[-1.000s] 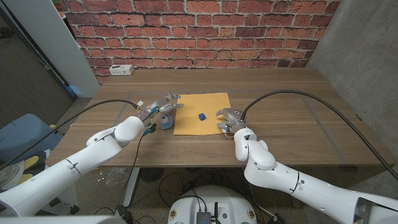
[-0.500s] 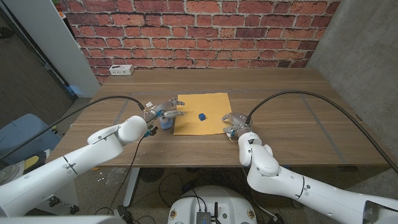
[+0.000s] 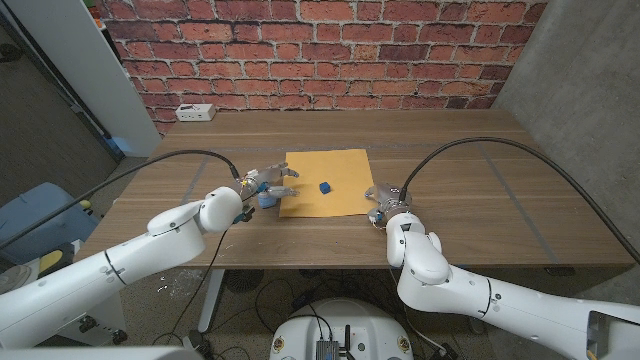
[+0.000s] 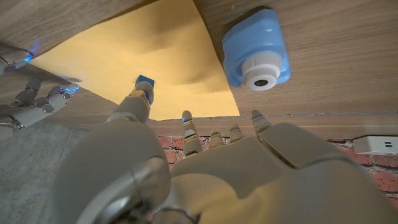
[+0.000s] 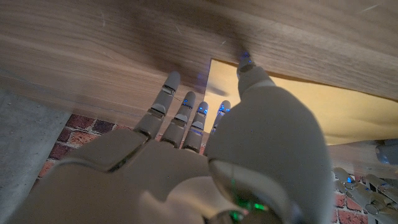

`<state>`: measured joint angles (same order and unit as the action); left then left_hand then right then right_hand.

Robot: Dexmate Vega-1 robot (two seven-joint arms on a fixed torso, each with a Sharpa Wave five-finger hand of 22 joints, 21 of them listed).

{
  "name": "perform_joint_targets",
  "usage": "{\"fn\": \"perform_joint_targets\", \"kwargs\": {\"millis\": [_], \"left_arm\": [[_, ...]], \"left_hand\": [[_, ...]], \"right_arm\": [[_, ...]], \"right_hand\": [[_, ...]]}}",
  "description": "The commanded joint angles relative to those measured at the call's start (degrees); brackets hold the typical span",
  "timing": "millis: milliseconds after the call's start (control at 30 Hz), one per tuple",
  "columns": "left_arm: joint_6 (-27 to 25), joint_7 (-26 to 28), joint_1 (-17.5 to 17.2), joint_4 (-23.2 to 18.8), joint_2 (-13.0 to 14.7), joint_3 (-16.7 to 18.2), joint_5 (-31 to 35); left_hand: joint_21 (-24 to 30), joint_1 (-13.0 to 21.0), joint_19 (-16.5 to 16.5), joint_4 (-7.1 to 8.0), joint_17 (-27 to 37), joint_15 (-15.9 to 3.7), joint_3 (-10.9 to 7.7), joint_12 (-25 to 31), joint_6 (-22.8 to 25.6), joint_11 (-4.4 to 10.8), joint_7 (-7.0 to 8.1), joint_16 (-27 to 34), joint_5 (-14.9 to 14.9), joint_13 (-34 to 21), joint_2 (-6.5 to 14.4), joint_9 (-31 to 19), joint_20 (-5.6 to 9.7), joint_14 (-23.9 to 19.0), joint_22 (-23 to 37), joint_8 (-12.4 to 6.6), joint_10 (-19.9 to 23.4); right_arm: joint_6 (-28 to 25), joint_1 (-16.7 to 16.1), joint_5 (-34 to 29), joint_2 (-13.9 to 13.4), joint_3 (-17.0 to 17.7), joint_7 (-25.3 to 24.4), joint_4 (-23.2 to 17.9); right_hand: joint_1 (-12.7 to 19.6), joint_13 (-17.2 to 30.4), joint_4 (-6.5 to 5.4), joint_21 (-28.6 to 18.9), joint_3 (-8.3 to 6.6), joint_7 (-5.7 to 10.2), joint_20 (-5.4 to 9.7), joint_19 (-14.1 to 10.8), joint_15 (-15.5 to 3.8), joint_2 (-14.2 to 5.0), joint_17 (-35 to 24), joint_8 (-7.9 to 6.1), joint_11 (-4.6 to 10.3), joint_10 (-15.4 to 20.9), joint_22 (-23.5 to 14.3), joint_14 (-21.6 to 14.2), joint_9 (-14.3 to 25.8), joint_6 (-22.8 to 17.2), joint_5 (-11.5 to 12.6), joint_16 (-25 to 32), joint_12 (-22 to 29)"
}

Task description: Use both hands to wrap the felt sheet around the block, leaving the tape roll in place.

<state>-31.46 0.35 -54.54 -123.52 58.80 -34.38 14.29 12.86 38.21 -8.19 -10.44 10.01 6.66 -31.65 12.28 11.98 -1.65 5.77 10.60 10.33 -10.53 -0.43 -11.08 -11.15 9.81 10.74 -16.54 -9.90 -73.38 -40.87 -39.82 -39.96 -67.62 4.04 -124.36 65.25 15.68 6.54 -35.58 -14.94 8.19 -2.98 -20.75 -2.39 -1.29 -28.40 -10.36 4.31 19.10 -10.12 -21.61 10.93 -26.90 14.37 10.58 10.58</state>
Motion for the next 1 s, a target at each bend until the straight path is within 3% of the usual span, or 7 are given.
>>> {"fn": "perform_joint_targets", "kwargs": {"millis": [33,300,400,600,633,900,1000], "left_arm": [[-10.82,-4.75,2.28,-4.79,0.23,-5.01,9.42],[-16.8,-11.33,5.97,-6.1,-0.36,-9.91,15.52],[-19.01,-13.18,7.13,-6.37,-0.81,-12.27,19.35],[-22.86,-17.62,9.18,-5.83,-2.29,-16.4,26.94],[-23.13,-18.33,9.38,-5.64,-2.52,-16.7,27.59],[-23.69,-22.51,10.31,-3.9,-4.14,-17.49,29.52],[-23.03,-22.57,9.98,-3.42,-4.48,-16.8,29.0]], "left_hand": [[-0.33,1.61,0.17,0.15,0.11,0.13,0.19,-0.18,0.78,0.78,-0.21,-0.12,0.18,-0.25,-0.39,-0.18,0.22,3.69,0.14,0.16,-0.45],[-0.41,3.79,0.35,0.24,0.11,0.58,0.62,-0.29,1.56,0.04,-0.61,-0.2,0.18,-0.25,-1.26,-0.27,0.1,4.16,0.15,0.11,-0.64],[-0.44,4.69,0.4,0.28,0.11,0.48,0.72,-0.25,2.22,0.61,0.28,-0.18,0.24,-0.26,-1.41,-0.32,0.23,4.26,0.15,-0.06,-0.55],[-0.46,6.16,0.57,0.4,0.11,0.68,0.86,-0.18,2.06,-0.07,0.39,-0.16,0.28,-0.25,-1.49,-0.38,0.12,4.39,0.16,0.19,-0.32],[-0.5,6.66,0.54,0.45,0.11,0.58,0.92,-0.25,1.85,0.66,0.53,-0.17,0.29,-0.25,-1.47,-0.39,0.21,4.5,0.17,0.35,-0.48],[-0.62,8.6,0.43,0.82,0.11,0.99,1.46,-0.26,1.18,-0.29,-0.08,-0.22,0.27,-0.26,-1.26,-0.46,-0.03,5.09,0.2,1.0,-0.55],[-0.65,8.89,0.39,0.89,0.11,0.79,1.64,-0.28,1.13,0.18,0.1,-0.22,0.25,-0.26,-1.25,-0.46,0.25,5.2,0.21,1.11,-0.59]], "right_arm": [[-5.41,6.26,5.16,-1.16,-6.05,-0.07,-0.58],[-5.21,7.57,10.06,-1.94,-6.65,-4.07,-0.96],[-5.7,8.5,11.52,-2.06,-7.46,-5.2,-1.03],[-5.89,10.52,14.79,-2.54,-8.89,-6.7,-1.18],[-6.02,10.63,15.27,-2.49,-8.94,-7.16,-1.14],[-5.27,11.58,18.83,-3.12,-9.4,-9.97,-1.47],[-5.24,11.89,19.89,-3.28,-9.51,-10.84,-1.64]], "right_hand": [[0.62,0.1,0.59,0.16,-0.26,0.37,0.02,0.61,-4.57,0.08,0.0,-0.01,0.3,-0.43,-0.07,0.67,0.13,0.45,0.31,-0.04,-0.04],[0.58,0.01,0.72,0.29,-0.4,0.4,0.02,0.67,-4.6,0.11,0.15,-0.23,0.24,-0.31,-0.07,0.78,0.13,0.33,0.37,0.2,0.2],[0.42,-0.02,0.68,0.29,-0.37,0.38,0.02,0.59,-4.59,0.16,0.19,-0.28,0.25,-0.37,-0.08,0.79,0.13,0.29,0.37,0.27,0.23],[0.31,-0.09,0.76,0.41,-0.41,0.5,0.04,0.69,-4.64,0.29,0.32,-0.31,0.43,-0.56,-0.08,0.93,0.13,0.46,0.43,0.37,0.27],[0.31,-0.1,0.78,0.43,-0.42,0.51,0.06,0.71,-4.63,0.3,0.33,-0.3,0.41,-0.56,-0.08,0.92,0.13,0.5,0.44,0.39,0.28],[0.16,-0.18,0.82,0.5,-0.49,0.48,0.01,0.64,-4.62,0.34,0.46,-0.39,0.19,-0.52,-0.09,0.98,0.13,0.51,0.52,0.54,0.42],[0.03,-0.21,0.78,0.5,-0.48,0.45,0.01,0.56,-4.63,0.36,0.5,-0.42,0.18,-0.52,-0.09,0.92,0.13,0.48,0.54,0.62,0.46]]}}
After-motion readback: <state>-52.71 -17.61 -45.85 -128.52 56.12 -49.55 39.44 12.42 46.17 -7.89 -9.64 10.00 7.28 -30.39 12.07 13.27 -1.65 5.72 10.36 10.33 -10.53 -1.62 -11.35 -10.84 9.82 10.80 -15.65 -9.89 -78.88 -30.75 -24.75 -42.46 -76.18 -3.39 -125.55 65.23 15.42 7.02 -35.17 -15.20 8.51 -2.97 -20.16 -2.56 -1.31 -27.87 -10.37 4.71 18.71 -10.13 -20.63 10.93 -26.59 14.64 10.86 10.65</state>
